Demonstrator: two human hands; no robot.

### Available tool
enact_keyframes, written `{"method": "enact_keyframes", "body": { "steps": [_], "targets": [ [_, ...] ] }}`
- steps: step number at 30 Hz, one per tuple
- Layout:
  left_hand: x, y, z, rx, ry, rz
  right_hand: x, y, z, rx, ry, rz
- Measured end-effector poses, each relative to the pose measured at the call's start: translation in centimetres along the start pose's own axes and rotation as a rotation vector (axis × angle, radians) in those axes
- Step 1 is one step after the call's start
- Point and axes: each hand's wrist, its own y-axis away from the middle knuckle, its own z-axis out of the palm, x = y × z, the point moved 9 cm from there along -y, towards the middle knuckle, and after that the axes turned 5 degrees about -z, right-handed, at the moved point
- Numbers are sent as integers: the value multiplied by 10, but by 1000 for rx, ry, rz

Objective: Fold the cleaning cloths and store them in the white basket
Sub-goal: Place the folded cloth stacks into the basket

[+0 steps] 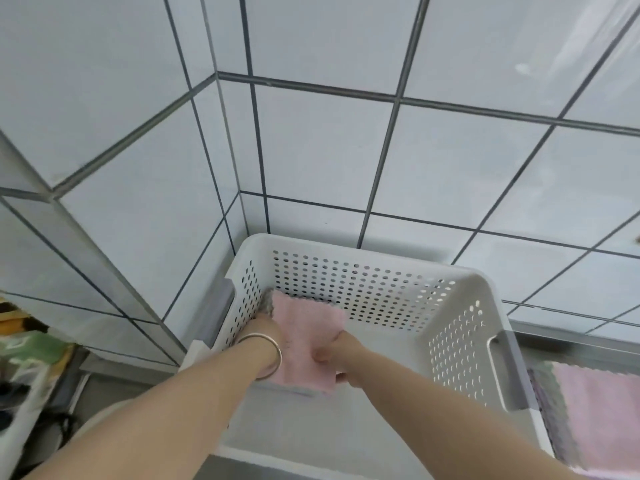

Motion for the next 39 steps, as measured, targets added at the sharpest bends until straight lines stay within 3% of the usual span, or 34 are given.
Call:
{"method": "enact_keyframes", "body": {
  "steps": [1, 2, 5, 7, 10, 12, 15, 18, 24, 32, 35, 39],
  "targets": [
    [-4, 3, -5, 44, 128, -36, 1, 0, -3, 28, -31, 6],
    [0, -2, 8, -38, -129, 3, 2, 0, -6, 50, -33, 11],
    [12, 1, 3, -2, -413, 113, -7, 5, -9, 66, 34, -34],
    [9, 3, -2, -8, -248, 64, -12, 12, -15, 82, 120, -50],
    [10, 14, -30, 261, -18, 82, -23, 25, -33, 204, 267, -149],
    [28, 28, -34, 429, -171, 264, -46, 46, -42, 338, 544, -354],
    [34, 21, 1, 293, -337, 307, -70, 67, -17, 336, 1062, -720],
    [22, -14, 28, 141, -428, 205, -56, 56, 3, 154, 1259, -736],
    [6, -47, 40, 97, -438, 139, -22, 15, 11, -13, 1286, -558],
    [11, -48, 36, 49, -530, 93, -17, -3, 8, -61, 1181, -538],
    [33, -15, -3, 41, -446, 180, -39, 11, 1, -34, 1219, -535],
    [81, 58, -53, 219, -558, 362, -83, 70, -26, 97, 1161, -593]
  ]
}}
